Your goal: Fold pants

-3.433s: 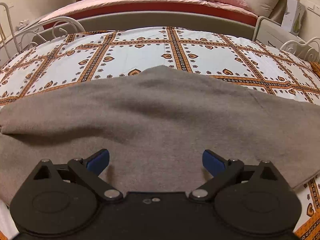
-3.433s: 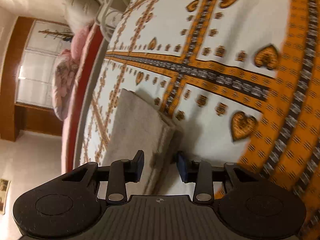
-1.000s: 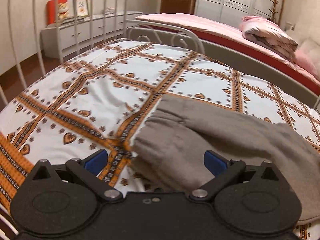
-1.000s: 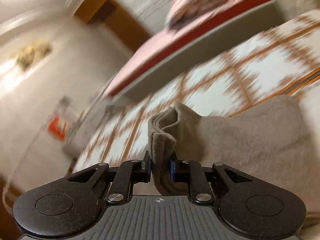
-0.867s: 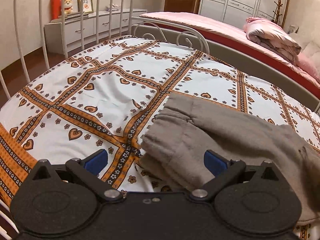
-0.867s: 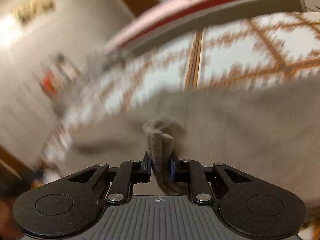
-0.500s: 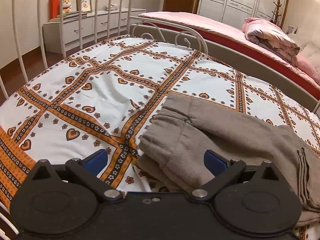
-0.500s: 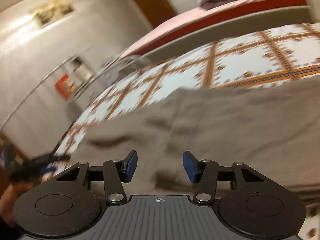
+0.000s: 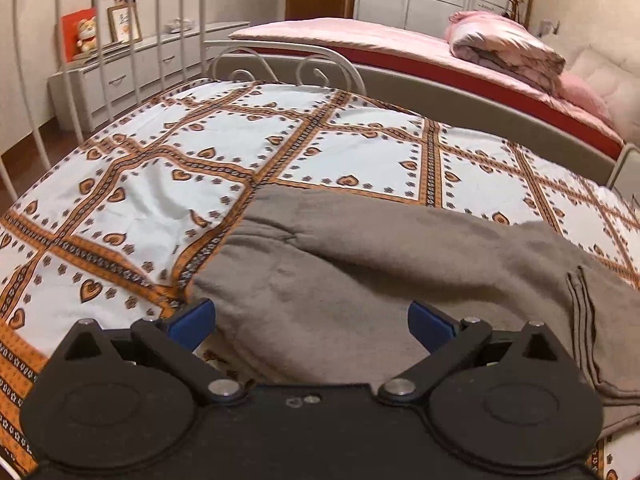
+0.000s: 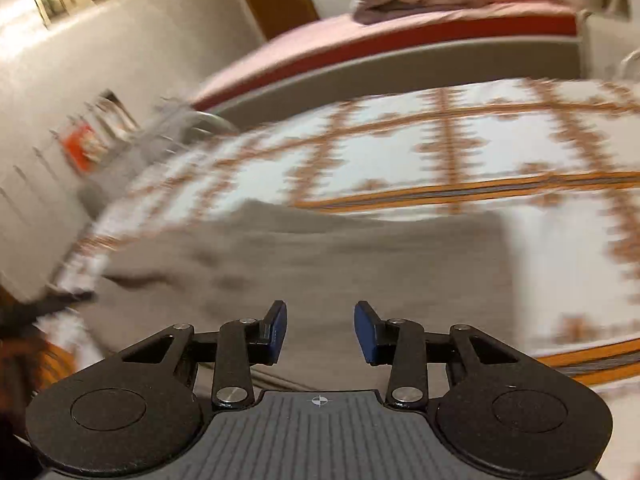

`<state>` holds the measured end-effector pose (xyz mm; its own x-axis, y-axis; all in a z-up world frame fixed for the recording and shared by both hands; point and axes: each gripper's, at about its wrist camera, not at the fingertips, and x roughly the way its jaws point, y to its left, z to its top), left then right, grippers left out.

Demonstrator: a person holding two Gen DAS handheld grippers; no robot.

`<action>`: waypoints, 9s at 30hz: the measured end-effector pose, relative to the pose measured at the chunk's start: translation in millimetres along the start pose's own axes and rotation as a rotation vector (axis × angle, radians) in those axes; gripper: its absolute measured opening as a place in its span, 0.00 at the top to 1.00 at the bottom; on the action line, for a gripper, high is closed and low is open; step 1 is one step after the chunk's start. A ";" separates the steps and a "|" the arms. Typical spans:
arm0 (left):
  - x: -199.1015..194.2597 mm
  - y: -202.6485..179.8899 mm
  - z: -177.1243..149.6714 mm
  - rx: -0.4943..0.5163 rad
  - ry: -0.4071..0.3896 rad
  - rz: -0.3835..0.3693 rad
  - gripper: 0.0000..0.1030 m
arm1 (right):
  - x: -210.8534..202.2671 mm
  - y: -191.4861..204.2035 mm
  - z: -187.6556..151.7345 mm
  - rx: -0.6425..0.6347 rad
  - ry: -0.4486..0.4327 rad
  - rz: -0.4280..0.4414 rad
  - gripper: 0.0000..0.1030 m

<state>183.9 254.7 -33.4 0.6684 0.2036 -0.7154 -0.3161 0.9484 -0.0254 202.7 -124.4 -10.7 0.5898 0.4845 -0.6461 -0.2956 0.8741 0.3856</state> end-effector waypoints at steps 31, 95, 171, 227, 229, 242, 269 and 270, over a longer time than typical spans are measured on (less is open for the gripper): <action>22.2 -42.3 -6.2 0.180 0.041 0.032 0.06 | 93.4 -71.0 54.2 0.035 0.123 -0.130 0.62; 54.9 81.7 -27.3 -0.528 0.083 -0.314 0.43 | 43.5 -40.1 6.9 -0.028 0.035 -0.092 0.34; -48.5 -320.3 -59.0 0.643 -0.063 -0.712 0.18 | -81.1 -152.2 -0.7 0.391 -0.196 0.080 0.33; -2.5 -115.3 5.7 0.132 0.046 -0.347 0.18 | -19.1 -147.1 -20.1 0.521 -0.006 0.307 0.41; -2.0 -116.7 4.7 0.142 0.047 -0.347 0.18 | -19.9 -142.3 -12.2 0.518 0.023 0.301 0.41; 1.6 -122.3 2.0 0.177 0.060 -0.348 0.17 | 22.4 -136.9 -22.3 0.547 0.117 0.296 0.39; 12.8 -134.3 -7.9 0.253 0.121 -0.323 0.17 | 19.0 -130.2 18.3 0.653 -0.010 0.447 0.65; 12.4 -136.0 -8.4 0.259 0.120 -0.329 0.17 | 12.4 -129.2 18.1 0.652 -0.015 0.442 0.65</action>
<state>229.5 126.2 -44.6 0.6175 -0.1344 -0.7750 0.0902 0.9909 -0.0999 261.9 -232.0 -56.5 0.5318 0.7776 -0.3354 -0.0075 0.4003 0.9163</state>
